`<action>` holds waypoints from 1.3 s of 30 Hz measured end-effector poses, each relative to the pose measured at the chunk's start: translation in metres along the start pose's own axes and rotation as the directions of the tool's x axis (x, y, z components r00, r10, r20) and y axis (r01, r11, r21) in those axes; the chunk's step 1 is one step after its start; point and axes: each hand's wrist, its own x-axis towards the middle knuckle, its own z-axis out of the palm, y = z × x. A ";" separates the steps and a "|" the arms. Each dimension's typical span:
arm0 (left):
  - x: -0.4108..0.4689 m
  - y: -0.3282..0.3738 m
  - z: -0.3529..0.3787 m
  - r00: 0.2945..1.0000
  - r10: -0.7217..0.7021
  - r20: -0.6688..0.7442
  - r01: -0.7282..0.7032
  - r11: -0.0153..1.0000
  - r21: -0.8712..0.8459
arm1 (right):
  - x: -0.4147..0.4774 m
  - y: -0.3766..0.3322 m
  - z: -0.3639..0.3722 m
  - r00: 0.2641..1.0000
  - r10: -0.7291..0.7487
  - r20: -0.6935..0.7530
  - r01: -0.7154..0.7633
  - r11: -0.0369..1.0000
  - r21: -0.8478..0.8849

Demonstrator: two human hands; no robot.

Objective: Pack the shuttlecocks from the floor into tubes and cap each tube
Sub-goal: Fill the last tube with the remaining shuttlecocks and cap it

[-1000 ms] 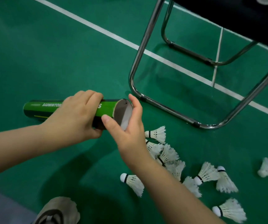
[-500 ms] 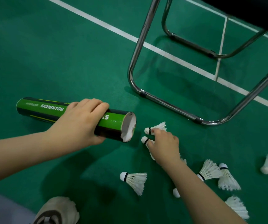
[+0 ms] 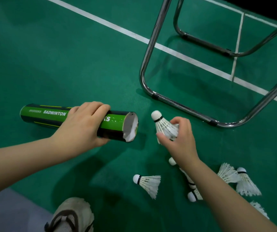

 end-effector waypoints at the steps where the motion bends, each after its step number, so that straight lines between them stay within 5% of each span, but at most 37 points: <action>1: -0.002 -0.001 0.000 1.000 -0.012 0.006 0.012 1.000 0.014 | 0.000 -0.012 -0.005 0.999 -0.051 -0.018 0.053 0.994 0.100; 4: -0.009 -0.001 -0.003 0.999 -0.046 0.024 0.045 0.998 0.043 | -0.005 -0.048 -0.016 0.974 -0.226 0.006 0.215 0.933 0.289; 6: -0.013 0.000 -0.005 0.998 -0.053 0.023 0.052 0.998 0.047 | -0.010 -0.066 -0.017 0.936 -0.340 0.090 0.317 0.926 0.205; 9: -0.016 0.006 -0.007 0.999 -0.044 0.007 0.044 0.998 0.041 | -0.019 -0.087 -0.007 0.905 -0.317 0.284 0.304 0.949 0.089; 11: -0.016 0.010 -0.008 0.999 -0.039 -0.002 0.039 0.998 0.039 | -0.027 -0.095 0.003 0.895 -0.301 0.330 0.238 0.946 0.219; 18: -0.011 0.014 -0.011 0.998 -0.059 -0.023 0.060 0.998 0.017 | -0.049 -0.092 0.029 0.947 -0.320 0.024 0.273 0.843 0.464; 24: -0.009 0.012 -0.008 0.999 -0.043 -0.021 0.043 0.999 0.025 | -0.055 -0.075 0.032 0.926 -0.378 0.006 0.377 0.925 0.057; 27: -0.010 0.014 -0.007 0.999 -0.022 -0.023 0.023 0.999 0.038 | -0.055 -0.071 0.033 0.917 -0.398 0.021 0.396 0.917 0.047; 32: -0.009 0.021 -0.001 0.999 0.036 0.027 -0.038 0.997 0.072 | -0.050 -0.077 0.035 0.900 -0.294 0.322 0.262 0.955 0.139; 36: -0.003 0.030 0.006 0.991 0.108 0.080 -0.117 0.987 0.110 | -0.033 -0.082 0.021 0.716 -0.061 0.695 -0.010 0.995 0.098; 37: 0.000 0.032 0.007 0.989 0.118 0.085 -0.127 0.985 0.113 | -0.030 -0.081 0.019 0.699 -0.057 0.713 -0.039 0.992 0.117; 39: 0.006 0.035 0.008 0.989 0.124 0.084 -0.133 0.984 0.117 | -0.031 -0.077 0.017 0.792 -0.108 0.601 -0.087 0.954 0.287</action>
